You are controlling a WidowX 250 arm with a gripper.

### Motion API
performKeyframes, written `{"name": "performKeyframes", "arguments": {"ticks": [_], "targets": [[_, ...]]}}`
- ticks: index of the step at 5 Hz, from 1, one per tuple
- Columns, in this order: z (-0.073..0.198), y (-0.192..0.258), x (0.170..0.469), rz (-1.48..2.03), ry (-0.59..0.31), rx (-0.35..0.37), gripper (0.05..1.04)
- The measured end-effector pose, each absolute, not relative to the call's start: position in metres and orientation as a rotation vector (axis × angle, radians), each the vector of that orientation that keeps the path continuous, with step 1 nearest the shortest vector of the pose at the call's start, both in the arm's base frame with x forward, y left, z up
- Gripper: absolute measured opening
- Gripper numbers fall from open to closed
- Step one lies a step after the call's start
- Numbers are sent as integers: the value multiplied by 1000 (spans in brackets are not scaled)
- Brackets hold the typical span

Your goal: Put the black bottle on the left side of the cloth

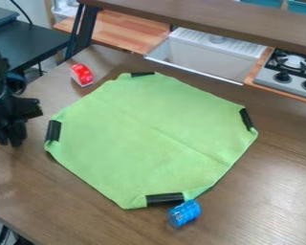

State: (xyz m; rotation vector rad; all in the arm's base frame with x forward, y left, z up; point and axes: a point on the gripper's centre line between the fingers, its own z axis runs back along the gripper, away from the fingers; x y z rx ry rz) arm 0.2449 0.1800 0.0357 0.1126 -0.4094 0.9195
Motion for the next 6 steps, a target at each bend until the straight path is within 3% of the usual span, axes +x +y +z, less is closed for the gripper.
{"name": "performKeyframes", "arguments": {"ticks": [3,6], "targets": [[61,139,309,1028,-375,56,319],[46,125,323,1001,-397,75,319]]}}
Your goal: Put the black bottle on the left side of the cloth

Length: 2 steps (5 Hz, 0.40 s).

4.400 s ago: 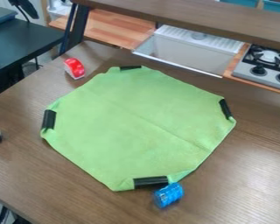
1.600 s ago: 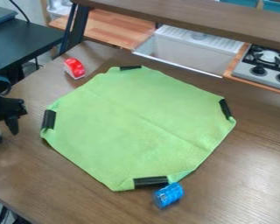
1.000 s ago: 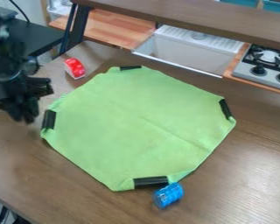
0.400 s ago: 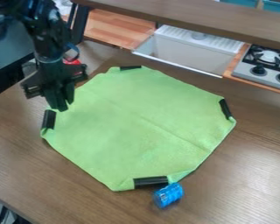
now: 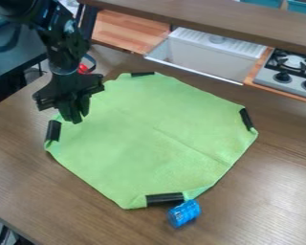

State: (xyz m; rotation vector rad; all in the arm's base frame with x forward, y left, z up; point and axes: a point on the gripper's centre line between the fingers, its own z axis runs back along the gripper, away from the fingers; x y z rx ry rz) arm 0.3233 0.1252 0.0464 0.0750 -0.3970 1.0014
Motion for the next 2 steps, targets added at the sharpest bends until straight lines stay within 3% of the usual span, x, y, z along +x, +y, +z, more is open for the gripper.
{"name": "performKeyframes", "arguments": {"ticks": [1,2], "targets": [[41,124,323,993,-415,57,386],[42,128,321,1004,-384,31,691]]}}
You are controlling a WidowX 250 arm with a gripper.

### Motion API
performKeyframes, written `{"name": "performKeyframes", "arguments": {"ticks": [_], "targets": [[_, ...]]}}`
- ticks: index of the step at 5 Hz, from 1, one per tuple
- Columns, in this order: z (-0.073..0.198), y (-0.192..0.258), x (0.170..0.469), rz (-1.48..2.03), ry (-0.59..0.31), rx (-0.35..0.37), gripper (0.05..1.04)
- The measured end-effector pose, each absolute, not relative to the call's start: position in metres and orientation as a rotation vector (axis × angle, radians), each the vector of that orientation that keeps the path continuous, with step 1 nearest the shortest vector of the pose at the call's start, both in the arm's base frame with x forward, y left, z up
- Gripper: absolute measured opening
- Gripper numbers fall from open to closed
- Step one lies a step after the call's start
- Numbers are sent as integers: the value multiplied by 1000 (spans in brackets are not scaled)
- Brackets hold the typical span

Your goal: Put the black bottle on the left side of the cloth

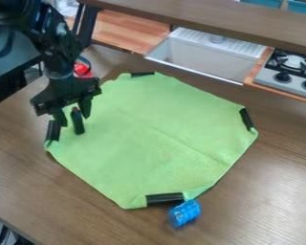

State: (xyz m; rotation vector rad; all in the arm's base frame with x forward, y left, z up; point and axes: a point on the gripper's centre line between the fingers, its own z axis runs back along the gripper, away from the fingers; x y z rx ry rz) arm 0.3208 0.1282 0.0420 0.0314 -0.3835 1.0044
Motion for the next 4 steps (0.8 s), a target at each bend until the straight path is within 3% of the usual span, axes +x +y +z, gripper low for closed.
{"name": "performKeyframes", "arguments": {"ticks": [1,3,4], "targets": [[46,128,321,1013,-348,-10,964],[91,142,324,1036,-355,-132,1001],[135,152,318,1017,-410,-155,1001]]}}
